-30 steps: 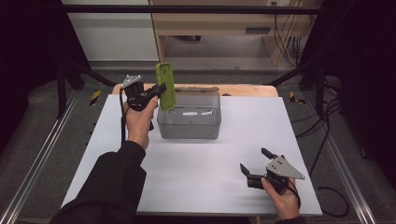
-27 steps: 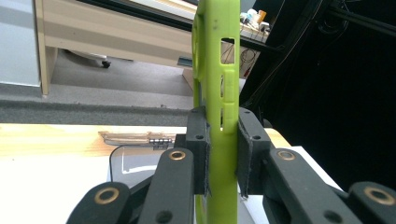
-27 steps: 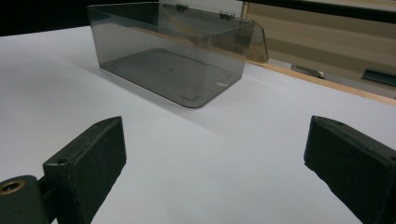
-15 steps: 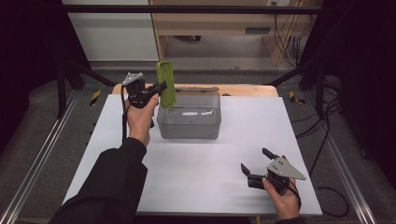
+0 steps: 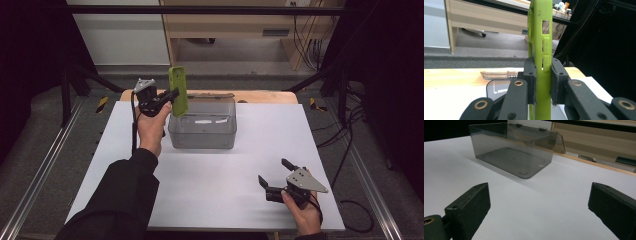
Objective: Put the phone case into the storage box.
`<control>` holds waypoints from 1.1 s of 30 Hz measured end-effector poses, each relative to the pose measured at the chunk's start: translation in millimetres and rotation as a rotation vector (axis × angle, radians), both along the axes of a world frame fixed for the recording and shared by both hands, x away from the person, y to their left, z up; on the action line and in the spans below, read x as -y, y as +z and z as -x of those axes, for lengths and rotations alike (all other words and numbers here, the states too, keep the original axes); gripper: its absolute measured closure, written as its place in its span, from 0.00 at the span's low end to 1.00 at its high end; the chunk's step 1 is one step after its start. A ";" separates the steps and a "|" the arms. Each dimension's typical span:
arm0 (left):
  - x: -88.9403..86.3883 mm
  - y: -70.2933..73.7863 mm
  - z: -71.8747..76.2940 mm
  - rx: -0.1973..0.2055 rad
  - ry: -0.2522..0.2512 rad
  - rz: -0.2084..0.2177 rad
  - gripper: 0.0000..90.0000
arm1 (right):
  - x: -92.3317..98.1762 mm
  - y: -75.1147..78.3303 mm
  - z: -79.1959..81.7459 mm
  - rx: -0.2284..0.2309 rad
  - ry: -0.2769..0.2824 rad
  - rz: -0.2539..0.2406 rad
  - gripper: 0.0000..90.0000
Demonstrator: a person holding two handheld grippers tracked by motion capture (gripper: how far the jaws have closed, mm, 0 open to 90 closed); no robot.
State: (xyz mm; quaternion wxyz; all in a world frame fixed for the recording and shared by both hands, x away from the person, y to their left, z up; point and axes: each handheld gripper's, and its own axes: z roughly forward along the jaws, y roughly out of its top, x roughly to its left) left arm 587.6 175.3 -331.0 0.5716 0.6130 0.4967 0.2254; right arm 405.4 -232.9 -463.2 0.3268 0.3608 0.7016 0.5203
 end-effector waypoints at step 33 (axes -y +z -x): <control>1.6 -27.2 -5.2 -0.014 0.032 -0.091 0.86 | 0.3 3.0 2.4 0.011 -0.005 0.011 0.05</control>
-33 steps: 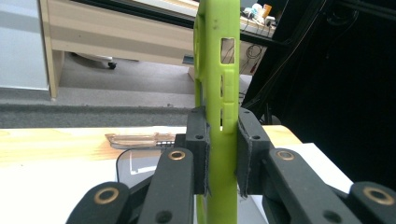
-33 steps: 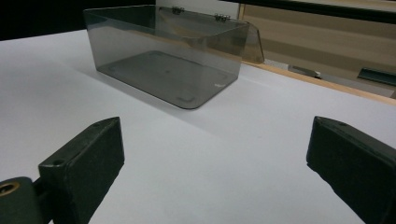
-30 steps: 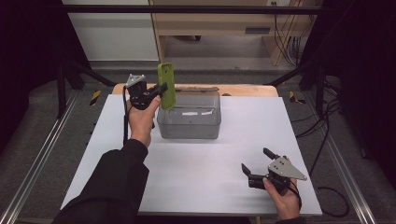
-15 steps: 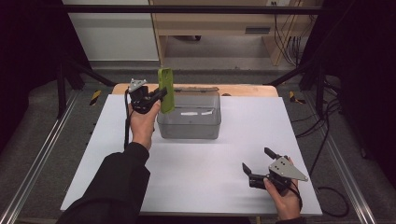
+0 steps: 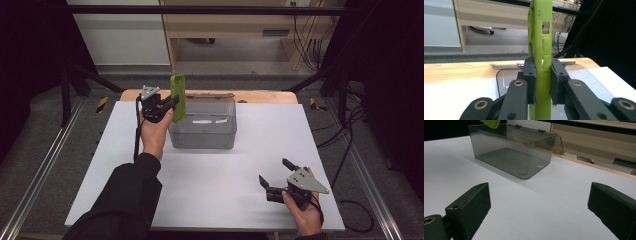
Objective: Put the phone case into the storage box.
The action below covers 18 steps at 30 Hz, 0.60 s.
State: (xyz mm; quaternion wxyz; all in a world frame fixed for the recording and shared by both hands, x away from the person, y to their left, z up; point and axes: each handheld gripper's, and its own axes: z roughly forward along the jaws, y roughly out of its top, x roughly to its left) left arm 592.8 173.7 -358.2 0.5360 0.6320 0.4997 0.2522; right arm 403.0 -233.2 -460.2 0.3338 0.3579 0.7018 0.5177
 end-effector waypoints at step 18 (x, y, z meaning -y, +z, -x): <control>2.0 -3.9 -0.7 -0.004 0.011 -0.005 0.86 | 0.3 1.0 1.0 0.010 -0.008 0.007 0.05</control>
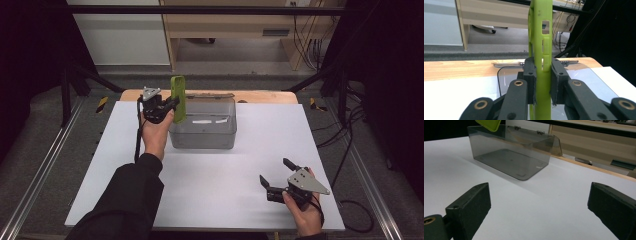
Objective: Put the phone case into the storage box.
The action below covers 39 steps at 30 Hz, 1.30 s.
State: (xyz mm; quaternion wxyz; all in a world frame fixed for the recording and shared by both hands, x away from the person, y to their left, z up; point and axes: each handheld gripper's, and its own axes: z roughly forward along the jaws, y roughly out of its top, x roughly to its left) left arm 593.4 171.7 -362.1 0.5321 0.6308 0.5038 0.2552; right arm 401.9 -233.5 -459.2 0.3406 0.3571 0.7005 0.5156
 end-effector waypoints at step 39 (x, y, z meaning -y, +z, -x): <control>0.4 -17.3 5.7 -0.020 -0.002 -0.024 0.86 | -1.8 0.0 0.7 0.008 0.005 0.013 0.06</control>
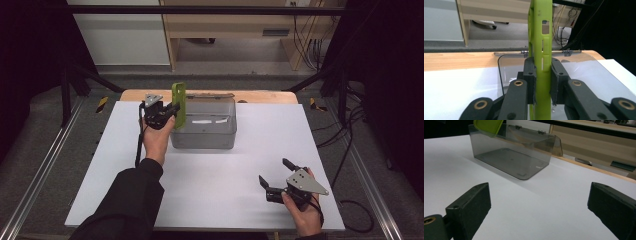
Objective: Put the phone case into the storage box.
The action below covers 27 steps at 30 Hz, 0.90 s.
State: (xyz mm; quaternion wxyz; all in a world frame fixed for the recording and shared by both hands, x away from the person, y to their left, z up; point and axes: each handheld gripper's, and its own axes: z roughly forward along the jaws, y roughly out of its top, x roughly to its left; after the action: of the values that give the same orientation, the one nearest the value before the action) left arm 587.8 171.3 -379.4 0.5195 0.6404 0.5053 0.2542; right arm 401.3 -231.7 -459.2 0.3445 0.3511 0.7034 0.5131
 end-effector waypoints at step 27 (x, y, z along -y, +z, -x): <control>-7.3 -0.9 -0.8 -0.008 0.010 0.023 0.86 | 1.6 -2.8 2.2 0.044 0.112 -0.029 0.06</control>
State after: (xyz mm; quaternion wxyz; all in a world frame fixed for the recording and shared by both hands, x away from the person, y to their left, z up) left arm 588.6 178.6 -380.4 0.5235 0.6328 0.5135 0.2485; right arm 399.1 -233.3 -461.9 0.3256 0.3050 0.7067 0.5492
